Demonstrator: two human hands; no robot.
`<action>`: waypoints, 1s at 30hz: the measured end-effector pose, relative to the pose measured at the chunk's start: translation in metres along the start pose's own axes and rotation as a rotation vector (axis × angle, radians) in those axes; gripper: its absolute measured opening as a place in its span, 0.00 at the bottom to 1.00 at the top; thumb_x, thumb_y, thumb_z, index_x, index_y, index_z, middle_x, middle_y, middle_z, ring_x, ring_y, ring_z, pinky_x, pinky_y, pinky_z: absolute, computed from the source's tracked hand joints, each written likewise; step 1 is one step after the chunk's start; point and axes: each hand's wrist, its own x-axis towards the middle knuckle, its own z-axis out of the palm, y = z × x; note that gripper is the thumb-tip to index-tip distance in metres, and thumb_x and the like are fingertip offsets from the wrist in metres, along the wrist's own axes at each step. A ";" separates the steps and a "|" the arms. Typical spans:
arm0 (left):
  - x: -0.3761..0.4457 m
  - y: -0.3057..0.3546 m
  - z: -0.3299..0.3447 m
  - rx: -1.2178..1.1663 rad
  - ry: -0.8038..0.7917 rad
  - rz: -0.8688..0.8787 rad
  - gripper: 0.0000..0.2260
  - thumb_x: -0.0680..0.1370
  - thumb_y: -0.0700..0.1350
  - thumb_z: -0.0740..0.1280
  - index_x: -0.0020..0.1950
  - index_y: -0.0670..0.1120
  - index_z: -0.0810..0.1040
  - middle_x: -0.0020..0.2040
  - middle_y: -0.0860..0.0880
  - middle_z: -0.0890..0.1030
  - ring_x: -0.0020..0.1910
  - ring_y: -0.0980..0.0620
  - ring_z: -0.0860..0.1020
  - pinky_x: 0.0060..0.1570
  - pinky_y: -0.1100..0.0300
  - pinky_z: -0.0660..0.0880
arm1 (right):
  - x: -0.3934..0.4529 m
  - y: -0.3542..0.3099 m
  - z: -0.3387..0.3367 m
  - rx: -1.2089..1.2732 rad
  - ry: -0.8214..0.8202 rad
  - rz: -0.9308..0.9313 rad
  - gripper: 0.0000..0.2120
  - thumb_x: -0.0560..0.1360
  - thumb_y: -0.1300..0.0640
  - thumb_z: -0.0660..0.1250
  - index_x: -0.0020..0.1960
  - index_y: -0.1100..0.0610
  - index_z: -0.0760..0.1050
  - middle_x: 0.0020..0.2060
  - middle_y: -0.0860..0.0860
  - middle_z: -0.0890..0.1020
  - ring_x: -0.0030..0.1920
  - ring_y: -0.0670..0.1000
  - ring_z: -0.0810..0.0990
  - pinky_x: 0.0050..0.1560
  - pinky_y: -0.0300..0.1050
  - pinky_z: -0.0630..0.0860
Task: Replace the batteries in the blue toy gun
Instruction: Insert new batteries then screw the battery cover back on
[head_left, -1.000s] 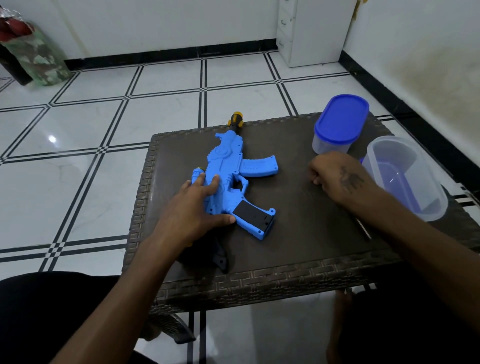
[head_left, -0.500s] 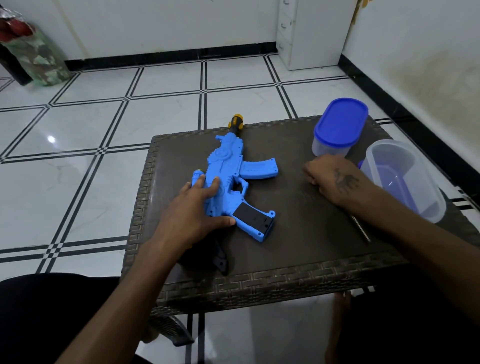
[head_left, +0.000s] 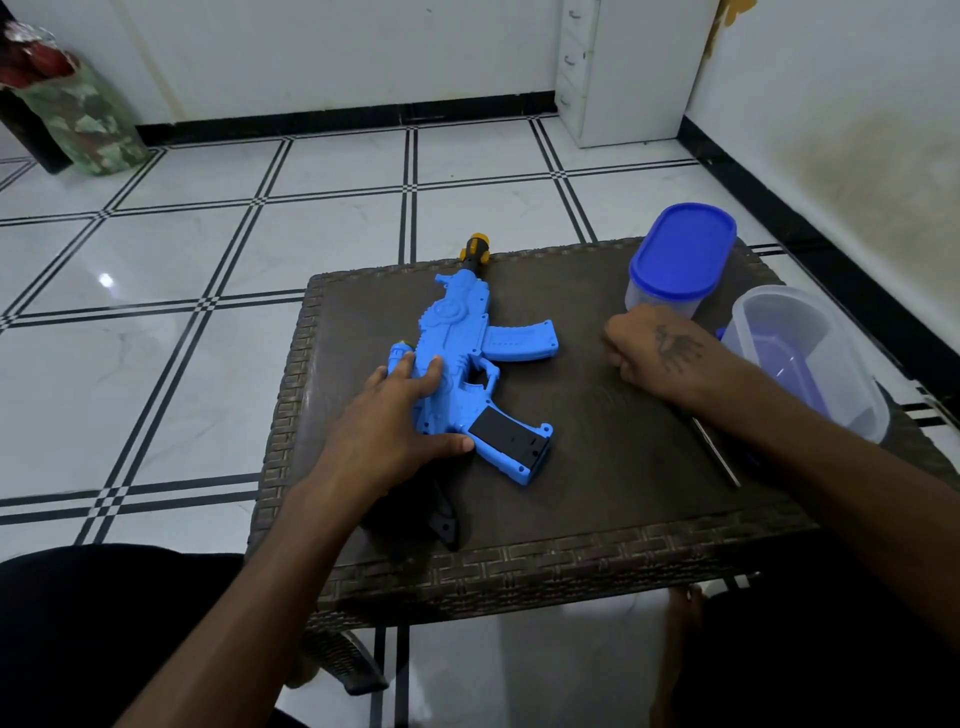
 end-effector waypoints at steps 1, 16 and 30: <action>0.000 0.000 0.000 -0.005 0.002 0.000 0.44 0.68 0.62 0.73 0.78 0.57 0.54 0.80 0.50 0.50 0.78 0.48 0.49 0.74 0.46 0.56 | -0.003 0.001 0.002 0.023 0.016 -0.009 0.10 0.79 0.61 0.63 0.60 0.60 0.71 0.54 0.58 0.78 0.48 0.51 0.76 0.47 0.42 0.72; -0.001 -0.001 0.000 0.020 0.003 -0.004 0.44 0.68 0.63 0.71 0.78 0.59 0.53 0.80 0.52 0.49 0.78 0.48 0.48 0.73 0.44 0.58 | -0.029 -0.017 0.023 0.383 0.062 -0.107 0.06 0.77 0.60 0.65 0.53 0.54 0.78 0.44 0.46 0.73 0.38 0.43 0.71 0.40 0.35 0.69; 0.000 -0.002 0.001 0.007 0.004 -0.008 0.44 0.67 0.64 0.72 0.78 0.59 0.53 0.80 0.53 0.49 0.78 0.48 0.48 0.73 0.43 0.58 | -0.047 -0.019 0.025 0.673 0.281 -0.153 0.05 0.75 0.62 0.68 0.50 0.54 0.78 0.40 0.43 0.78 0.39 0.41 0.77 0.38 0.30 0.73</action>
